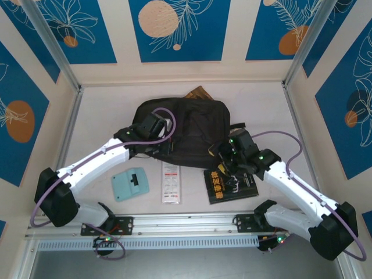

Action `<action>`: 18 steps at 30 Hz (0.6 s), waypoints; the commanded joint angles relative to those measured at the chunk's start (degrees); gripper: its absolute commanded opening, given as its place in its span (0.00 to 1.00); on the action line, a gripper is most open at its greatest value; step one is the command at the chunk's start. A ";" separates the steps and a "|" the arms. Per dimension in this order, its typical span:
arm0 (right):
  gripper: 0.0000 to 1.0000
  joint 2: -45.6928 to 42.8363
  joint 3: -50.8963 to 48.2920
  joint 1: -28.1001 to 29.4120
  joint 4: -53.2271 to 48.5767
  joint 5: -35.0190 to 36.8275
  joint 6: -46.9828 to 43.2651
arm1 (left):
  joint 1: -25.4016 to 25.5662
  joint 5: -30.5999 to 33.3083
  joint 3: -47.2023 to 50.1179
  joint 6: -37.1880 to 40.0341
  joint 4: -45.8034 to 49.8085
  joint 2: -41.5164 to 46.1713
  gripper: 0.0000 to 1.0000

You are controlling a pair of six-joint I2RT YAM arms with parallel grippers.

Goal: Pack books, pencil case, and school supplies into a backpack

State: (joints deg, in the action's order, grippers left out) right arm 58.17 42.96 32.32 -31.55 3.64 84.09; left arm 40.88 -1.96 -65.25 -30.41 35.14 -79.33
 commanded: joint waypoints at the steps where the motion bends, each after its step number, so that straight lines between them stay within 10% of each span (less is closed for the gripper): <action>1: 0.72 3.83 0.61 0.23 -0.51 4.07 2.18 | -0.34 -0.38 1.20 -1.55 -1.79 2.48 0.00; 7: 0.63 10.64 3.97 0.16 -4.94 8.72 -1.83 | -0.33 2.44 1.25 0.56 0.29 2.08 0.00; 15: 0.05 13.84 6.51 0.34 -8.67 18.18 -8.20 | 0.06 10.88 -4.33 9.76 9.01 -2.17 0.00; 18: 0.00 14.57 7.12 0.11 -8.93 19.36 -10.16 | 0.38 12.75 -5.26 12.35 11.17 -2.84 0.00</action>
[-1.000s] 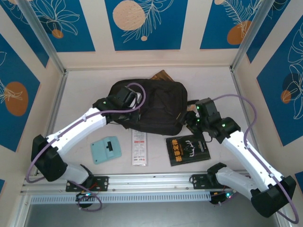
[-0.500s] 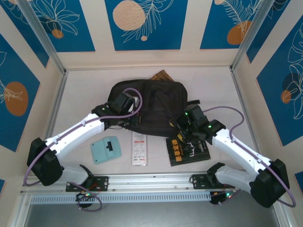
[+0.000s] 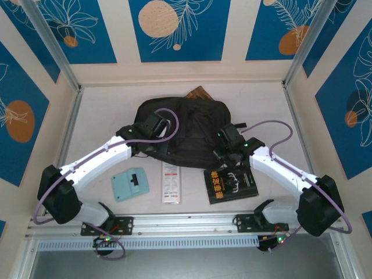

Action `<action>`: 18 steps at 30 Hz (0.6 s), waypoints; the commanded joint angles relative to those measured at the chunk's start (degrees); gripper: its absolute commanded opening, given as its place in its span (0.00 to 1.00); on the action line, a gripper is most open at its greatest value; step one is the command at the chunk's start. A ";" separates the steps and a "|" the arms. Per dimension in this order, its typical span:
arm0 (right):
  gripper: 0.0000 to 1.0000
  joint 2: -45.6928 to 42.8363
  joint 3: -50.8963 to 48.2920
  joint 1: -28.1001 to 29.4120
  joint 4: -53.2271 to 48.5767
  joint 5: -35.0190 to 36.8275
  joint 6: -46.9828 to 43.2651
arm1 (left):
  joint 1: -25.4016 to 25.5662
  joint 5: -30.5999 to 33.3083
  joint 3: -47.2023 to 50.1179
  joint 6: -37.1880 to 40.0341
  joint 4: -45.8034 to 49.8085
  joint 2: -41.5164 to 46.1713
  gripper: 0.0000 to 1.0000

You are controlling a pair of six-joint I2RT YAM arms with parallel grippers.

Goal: Pack books, pencil case, and school supplies into a backpack

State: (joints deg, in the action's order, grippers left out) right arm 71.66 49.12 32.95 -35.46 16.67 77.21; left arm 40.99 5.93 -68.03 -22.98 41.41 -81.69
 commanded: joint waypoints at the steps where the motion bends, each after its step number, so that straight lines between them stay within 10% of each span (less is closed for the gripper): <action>1: 0.00 1.18 1.13 -0.60 -5.18 6.82 -3.97 | 0.56 5.56 -2.70 5.52 5.45 -0.70 0.00; 18: 0.00 4.19 7.61 -7.83 -8.51 13.21 -16.45 | 2.69 11.10 -4.08 10.92 11.81 -0.76 0.00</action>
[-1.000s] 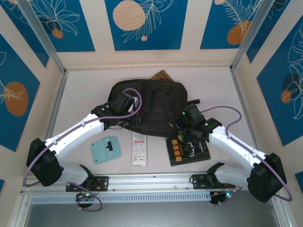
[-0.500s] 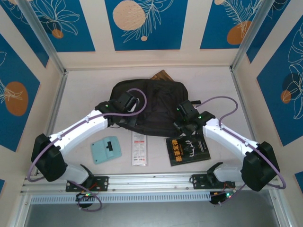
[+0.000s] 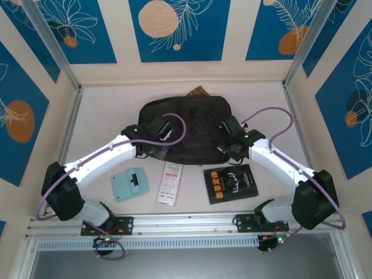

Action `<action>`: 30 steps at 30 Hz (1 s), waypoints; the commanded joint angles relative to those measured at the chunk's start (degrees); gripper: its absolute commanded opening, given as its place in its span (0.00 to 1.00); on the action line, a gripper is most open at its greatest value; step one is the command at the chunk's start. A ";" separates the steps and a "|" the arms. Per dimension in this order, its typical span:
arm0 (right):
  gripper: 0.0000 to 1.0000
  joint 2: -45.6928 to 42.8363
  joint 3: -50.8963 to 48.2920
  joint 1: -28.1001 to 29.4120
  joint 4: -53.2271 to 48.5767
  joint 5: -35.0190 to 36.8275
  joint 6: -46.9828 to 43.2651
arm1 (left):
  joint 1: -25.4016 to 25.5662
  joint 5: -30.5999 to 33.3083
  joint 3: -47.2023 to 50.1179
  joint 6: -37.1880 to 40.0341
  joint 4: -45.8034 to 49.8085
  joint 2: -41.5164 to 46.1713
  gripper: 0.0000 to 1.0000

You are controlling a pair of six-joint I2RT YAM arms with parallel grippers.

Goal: Pack books, pencil case, and school supplies into a backpack

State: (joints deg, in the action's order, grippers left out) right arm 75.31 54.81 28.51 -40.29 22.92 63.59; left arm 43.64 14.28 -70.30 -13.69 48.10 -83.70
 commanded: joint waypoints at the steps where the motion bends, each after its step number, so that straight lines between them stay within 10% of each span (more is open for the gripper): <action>1: 0.00 0.82 2.42 -4.29 -3.66 6.91 -3.38 | 0.05 2.29 -1.98 1.54 5.23 1.55 0.00; 8: 0.04 4.22 6.98 -10.52 -1.06 3.27 -7.21 | 0.25 -3.47 -3.33 0.26 3.52 1.82 0.00; 16: 0.63 -0.65 10.23 -9.12 -5.28 1.39 -7.55 | 1.57 -6.78 -9.00 -1.05 1.36 -2.83 0.00; 24: 0.69 -14.96 7.98 -8.07 -10.68 0.94 -5.49 | 1.69 -3.56 -21.57 1.12 5.46 -4.99 0.00; 30: 0.68 -21.80 6.04 -7.99 -7.47 -12.59 -1.32 | 5.92 -3.84 -32.35 0.90 9.36 -7.54 0.00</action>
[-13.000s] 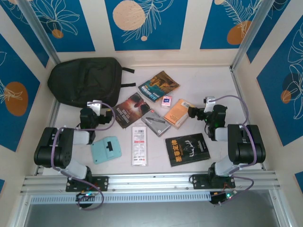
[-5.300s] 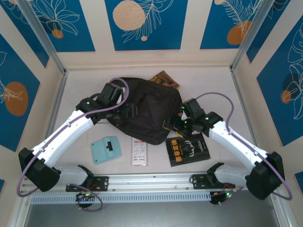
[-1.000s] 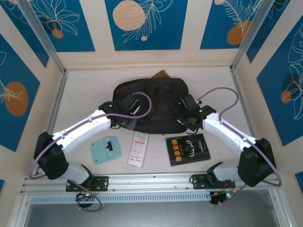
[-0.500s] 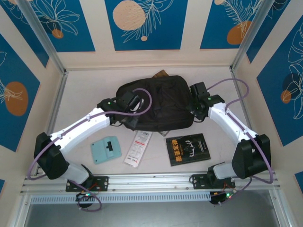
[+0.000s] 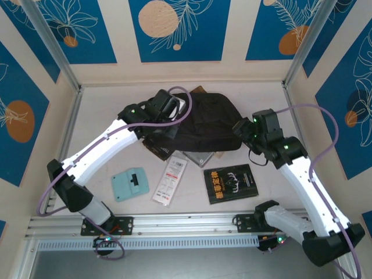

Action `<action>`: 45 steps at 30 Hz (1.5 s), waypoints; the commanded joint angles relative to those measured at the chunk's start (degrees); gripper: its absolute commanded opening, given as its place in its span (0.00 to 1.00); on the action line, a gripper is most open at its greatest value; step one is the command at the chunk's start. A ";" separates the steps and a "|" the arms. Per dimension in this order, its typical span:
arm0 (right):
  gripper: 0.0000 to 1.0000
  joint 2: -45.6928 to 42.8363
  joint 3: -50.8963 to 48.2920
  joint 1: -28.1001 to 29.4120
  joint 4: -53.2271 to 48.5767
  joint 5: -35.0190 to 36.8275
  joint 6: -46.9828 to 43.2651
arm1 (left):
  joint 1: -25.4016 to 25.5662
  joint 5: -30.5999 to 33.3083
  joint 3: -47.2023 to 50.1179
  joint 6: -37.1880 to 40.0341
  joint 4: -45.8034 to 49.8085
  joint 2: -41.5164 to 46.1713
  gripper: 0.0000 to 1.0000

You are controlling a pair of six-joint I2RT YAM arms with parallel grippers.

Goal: Pack books, pencil case, and school supplies into a backpack

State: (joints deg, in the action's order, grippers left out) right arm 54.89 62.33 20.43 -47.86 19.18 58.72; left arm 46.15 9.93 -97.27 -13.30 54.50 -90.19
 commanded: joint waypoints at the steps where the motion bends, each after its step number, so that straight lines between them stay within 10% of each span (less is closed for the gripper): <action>1: 0.68 -1.77 -1.70 0.22 0.29 -10.76 4.40 | 4.59 0.27 -6.17 0.01 3.22 -1.29 0.00; 9: 0.70 -3.99 -7.83 4.14 -1.25 -18.22 10.62 | 15.83 -2.88 2.85 -6.00 0.25 0.01 0.00; 27: 0.72 0.87 -21.24 8.58 10.23 -19.34 16.14 | 16.78 -1.58 9.20 -7.45 -3.08 -1.43 0.00; 37: 0.62 1.34 -21.52 8.98 17.17 -18.22 22.99 | 17.39 -2.72 10.88 -7.71 -4.18 -1.14 0.00; 45: 0.35 4.62 -22.96 9.28 17.29 -14.73 23.57 | 17.42 -0.33 11.53 -6.88 -3.66 -0.36 0.00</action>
State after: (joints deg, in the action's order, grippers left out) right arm 59.33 40.88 29.47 -30.96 2.37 81.01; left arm 63.26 8.12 -86.46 -20.05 51.59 -91.42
